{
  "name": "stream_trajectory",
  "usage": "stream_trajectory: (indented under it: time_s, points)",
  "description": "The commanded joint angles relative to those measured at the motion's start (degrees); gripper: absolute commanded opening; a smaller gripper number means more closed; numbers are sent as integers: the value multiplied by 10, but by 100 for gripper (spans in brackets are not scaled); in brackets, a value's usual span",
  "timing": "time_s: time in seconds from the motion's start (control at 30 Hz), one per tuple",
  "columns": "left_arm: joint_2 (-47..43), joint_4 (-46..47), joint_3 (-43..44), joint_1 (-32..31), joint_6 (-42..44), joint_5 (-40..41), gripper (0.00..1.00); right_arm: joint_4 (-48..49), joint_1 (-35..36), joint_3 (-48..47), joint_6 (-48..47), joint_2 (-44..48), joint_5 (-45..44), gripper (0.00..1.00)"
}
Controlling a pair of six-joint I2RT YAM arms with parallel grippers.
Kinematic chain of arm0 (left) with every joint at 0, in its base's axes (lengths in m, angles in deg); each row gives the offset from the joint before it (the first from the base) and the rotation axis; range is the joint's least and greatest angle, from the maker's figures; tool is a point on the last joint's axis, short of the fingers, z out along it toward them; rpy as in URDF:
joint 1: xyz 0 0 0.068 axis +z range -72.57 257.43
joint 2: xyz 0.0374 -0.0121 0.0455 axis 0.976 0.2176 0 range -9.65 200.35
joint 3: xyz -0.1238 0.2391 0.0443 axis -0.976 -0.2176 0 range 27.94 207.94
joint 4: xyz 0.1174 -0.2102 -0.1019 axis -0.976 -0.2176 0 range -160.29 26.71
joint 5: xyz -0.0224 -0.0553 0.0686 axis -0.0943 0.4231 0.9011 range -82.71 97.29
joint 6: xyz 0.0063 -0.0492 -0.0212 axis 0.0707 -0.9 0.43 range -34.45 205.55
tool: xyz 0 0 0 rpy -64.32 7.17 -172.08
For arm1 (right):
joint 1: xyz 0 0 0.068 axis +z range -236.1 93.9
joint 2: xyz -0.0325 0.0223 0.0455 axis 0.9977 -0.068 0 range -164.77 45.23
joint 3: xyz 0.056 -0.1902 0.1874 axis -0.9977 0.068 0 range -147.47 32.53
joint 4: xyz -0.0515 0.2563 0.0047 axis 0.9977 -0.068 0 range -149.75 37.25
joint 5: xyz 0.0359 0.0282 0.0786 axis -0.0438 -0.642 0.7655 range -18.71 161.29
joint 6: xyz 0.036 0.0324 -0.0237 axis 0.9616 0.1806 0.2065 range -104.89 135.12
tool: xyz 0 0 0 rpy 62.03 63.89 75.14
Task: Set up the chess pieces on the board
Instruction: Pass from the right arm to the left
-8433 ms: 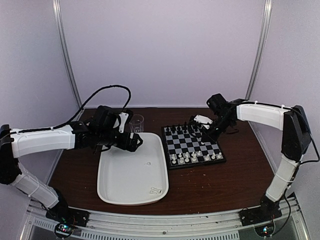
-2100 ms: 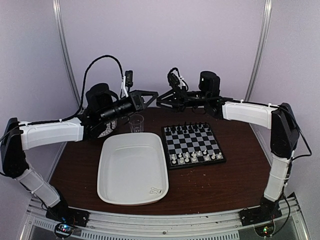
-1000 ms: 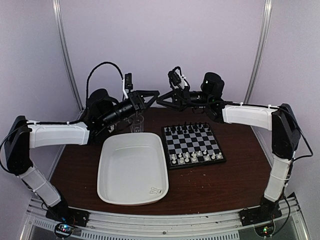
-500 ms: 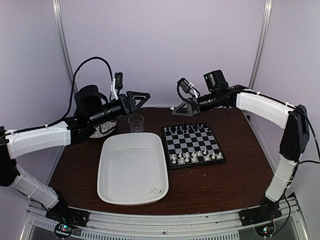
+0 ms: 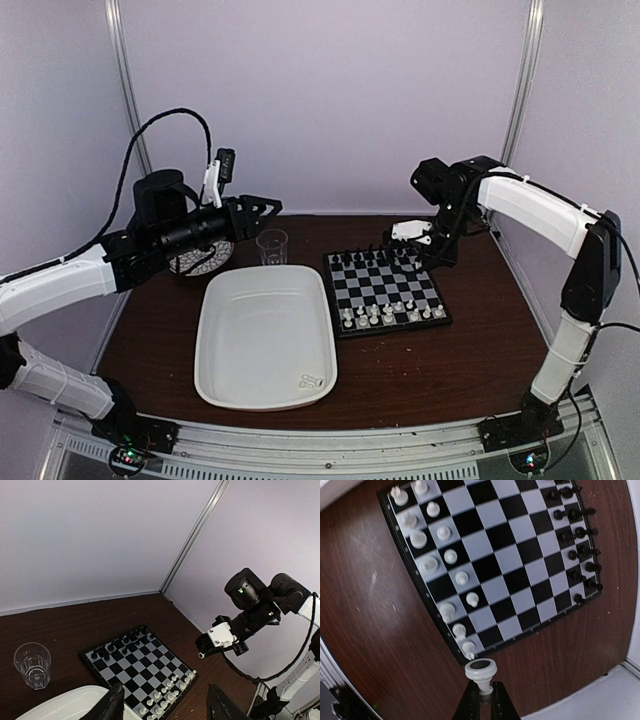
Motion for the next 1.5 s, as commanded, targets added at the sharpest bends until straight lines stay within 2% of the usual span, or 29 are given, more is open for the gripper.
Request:
stream_trajectory:
  time_s: [0.0,0.1,0.23,0.63,0.93,1.03,1.2,1.3,1.47]
  points:
    - [-19,-10,-11,4,35,17,56,-81,10,-19,-116,-25,-205,0]
    - [-25,-8,-19,4,35,17,56,-103,23,-19,-133,-52,-273,0]
    - [-34,-9,-31,4,35,19,57,-136,34,-38,-127,-97,-314,1]
    - [-43,-10,-55,4,24,19,57,-164,53,-64,-106,-183,-316,2]
    - [-27,-19,-52,4,26,15,57,-163,55,-87,-105,-205,-302,2]
    - [-16,-40,-49,4,33,21,58,-194,58,-141,-98,-195,-244,1]
    - [13,-90,-39,12,37,-5,61,-279,64,-292,-69,-180,-42,1]
    - [30,-83,-52,19,22,-87,62,-289,74,-321,-51,-160,64,2]
    - [88,-11,-52,20,-36,-228,60,-267,110,-325,-36,-138,132,2]
